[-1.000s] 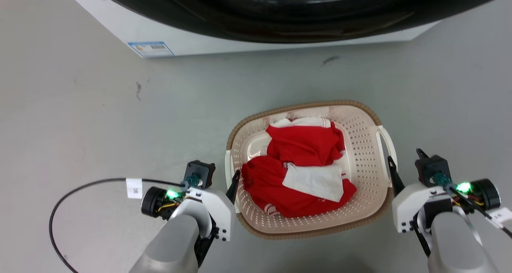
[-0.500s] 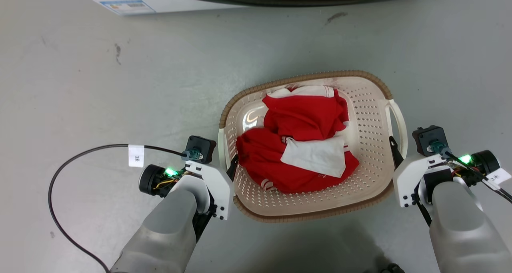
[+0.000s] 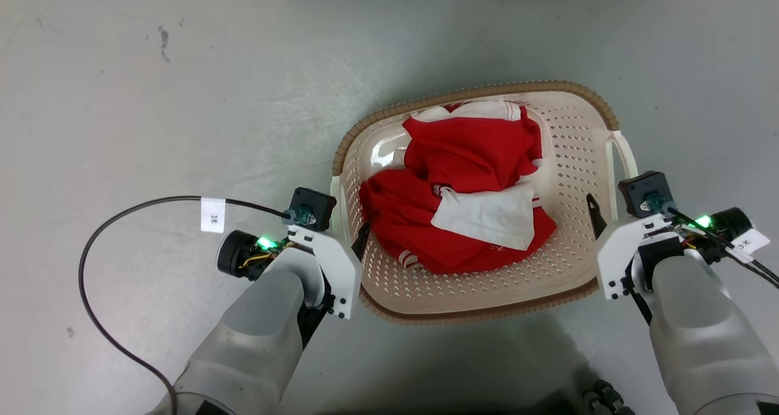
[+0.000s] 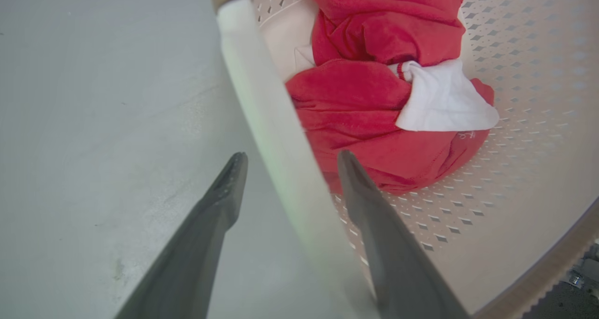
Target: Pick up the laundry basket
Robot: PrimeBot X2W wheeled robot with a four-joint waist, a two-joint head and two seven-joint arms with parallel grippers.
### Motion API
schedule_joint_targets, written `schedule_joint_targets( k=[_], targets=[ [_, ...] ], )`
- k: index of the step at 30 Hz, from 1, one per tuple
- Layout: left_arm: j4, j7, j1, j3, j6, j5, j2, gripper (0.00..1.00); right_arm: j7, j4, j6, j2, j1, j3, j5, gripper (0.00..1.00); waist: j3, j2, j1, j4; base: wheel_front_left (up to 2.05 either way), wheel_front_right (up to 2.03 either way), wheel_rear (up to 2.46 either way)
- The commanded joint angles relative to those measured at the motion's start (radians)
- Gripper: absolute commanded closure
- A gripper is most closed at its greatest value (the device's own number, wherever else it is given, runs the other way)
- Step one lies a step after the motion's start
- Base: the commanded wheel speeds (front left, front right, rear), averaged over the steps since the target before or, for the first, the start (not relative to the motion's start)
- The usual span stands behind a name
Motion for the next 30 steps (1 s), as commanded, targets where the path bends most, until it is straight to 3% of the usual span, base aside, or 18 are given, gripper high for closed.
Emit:
schedule_joint_targets(
  k=[1, 2, 3, 4, 5, 6, 15, 30],
  targets=[
    [0.008, -0.006, -0.018, -0.008, 0.003, -0.009, 0.006, 0.00, 0.009, 0.018, -0.001, 0.004, -0.022, -0.003, -0.007, 0.00, 0.010, 0.0000, -0.0001, 0.003, 0.00, 0.00, 0.00],
    [0.011, -0.004, -0.020, -0.011, 0.005, -0.014, 0.007, 0.00, 0.009, 0.020, -0.001, 0.005, -0.029, -0.006, -0.009, 0.14, 0.013, 0.0000, -0.0001, 0.003, 0.00, 0.00, 0.00],
    [0.013, -0.001, -0.024, -0.016, 0.007, -0.015, 0.007, 0.02, 0.009, 0.025, -0.001, 0.004, -0.034, -0.006, -0.012, 1.00, 0.016, 0.0000, -0.0001, 0.003, 0.00, 0.00, 0.00],
    [0.015, -0.001, -0.029, -0.021, 0.008, -0.018, 0.007, 0.59, 0.014, 0.033, -0.001, 0.005, -0.036, -0.004, -0.015, 1.00, 0.018, 0.0000, -0.0001, 0.003, 0.00, 0.00, 0.00],
    [0.015, -0.001, -0.029, -0.021, 0.008, -0.018, 0.007, 0.59, 0.014, 0.033, -0.001, 0.005, -0.036, -0.004, -0.015, 1.00, 0.018, 0.0000, -0.0001, 0.003, 0.00, 0.00, 0.00],
    [0.016, -0.004, -0.033, -0.025, 0.010, -0.021, 0.007, 0.99, 0.014, 0.038, -0.001, 0.006, -0.040, -0.005, -0.017, 1.00, 0.020, 0.0000, -0.0001, 0.003, 0.00, 0.00, 0.00],
    [0.024, -0.016, -0.009, -0.068, 0.002, -0.050, 0.002, 1.00, 0.010, 0.059, -0.003, -0.002, -0.017, -0.013, -0.030, 1.00, -0.036, 0.0000, -0.0001, 0.005, 0.00, 0.00, 0.00],
    [0.045, 0.011, 0.074, -0.091, 0.000, -0.140, 0.005, 1.00, 0.010, 0.111, -0.003, 0.002, 0.057, 0.029, 0.001, 1.00, -0.290, 0.0000, -0.0001, 0.036, 0.00, 0.00, 0.00]
  ],
)
